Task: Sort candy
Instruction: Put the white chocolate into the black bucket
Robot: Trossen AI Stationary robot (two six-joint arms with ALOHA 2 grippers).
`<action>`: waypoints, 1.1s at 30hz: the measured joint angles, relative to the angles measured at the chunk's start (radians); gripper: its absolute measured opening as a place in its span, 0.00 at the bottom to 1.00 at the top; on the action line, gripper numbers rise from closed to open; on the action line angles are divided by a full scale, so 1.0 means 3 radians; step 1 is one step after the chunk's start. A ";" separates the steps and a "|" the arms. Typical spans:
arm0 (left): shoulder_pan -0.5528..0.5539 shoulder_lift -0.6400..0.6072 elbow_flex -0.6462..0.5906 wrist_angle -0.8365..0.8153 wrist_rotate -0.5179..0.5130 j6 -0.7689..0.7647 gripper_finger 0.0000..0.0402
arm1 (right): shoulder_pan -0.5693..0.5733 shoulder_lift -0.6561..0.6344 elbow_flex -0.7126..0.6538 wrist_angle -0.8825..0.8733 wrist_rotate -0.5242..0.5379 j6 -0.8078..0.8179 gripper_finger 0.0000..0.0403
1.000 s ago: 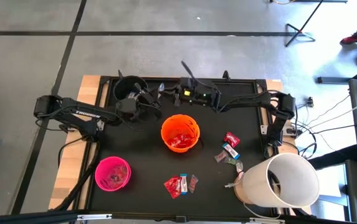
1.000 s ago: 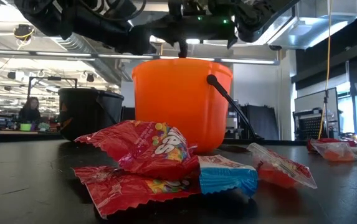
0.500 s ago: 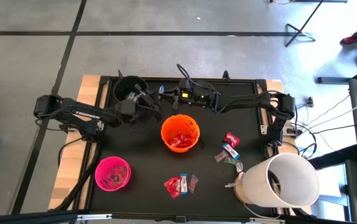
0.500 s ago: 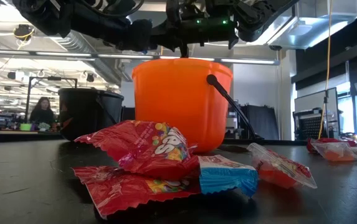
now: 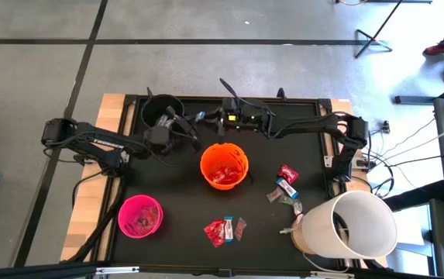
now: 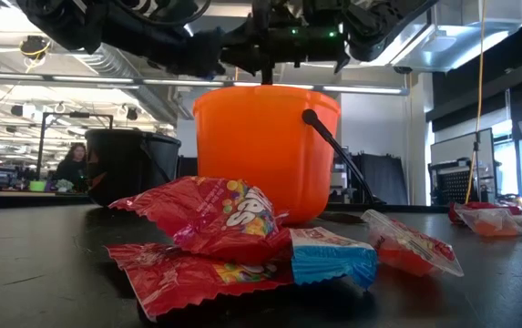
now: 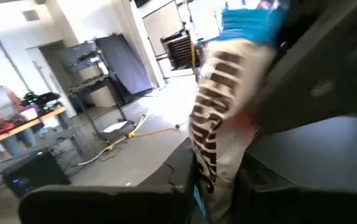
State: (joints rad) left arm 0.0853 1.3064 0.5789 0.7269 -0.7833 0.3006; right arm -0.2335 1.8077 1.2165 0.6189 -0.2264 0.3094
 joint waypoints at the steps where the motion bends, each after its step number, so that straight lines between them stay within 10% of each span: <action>1: -0.0012 0.0000 0.0000 -0.0011 -0.0062 0.0022 0.10 | -0.0010 -0.0020 -0.0001 -0.0034 -0.0027 0.0001 0.32; 9: -0.0218 -0.0284 -0.0001 -0.0157 -0.1446 0.0872 0.10 | -0.0149 -0.0346 0.0001 -0.0458 -0.0144 -0.0096 0.68; 14: -0.0345 -0.0646 -0.0001 -0.0313 -0.1708 0.1136 0.10 | -0.0212 -0.0602 0.0001 -0.0762 -0.0076 -0.0307 0.75; 22: -0.0430 -0.1743 -0.0001 -0.2111 -0.1055 -0.0284 0.10 | -0.0205 -0.0910 0.0001 -0.1263 0.0197 -0.0546 0.72; 28: 0.0289 -0.2191 -0.0002 -0.3943 0.0084 -0.1728 0.10 | -0.0205 -0.0958 0.0001 -0.1261 0.0198 -0.0553 0.72; 33: 0.0863 -0.2185 -0.0005 -0.4241 0.0788 -0.2127 0.10 | -0.0205 -0.0957 0.0001 -0.1269 0.0201 -0.0540 0.71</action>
State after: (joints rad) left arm 0.3442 0.6509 0.5774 -0.5454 -0.5470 -0.3375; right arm -0.2951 1.5205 1.2167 0.2382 -0.1661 0.1473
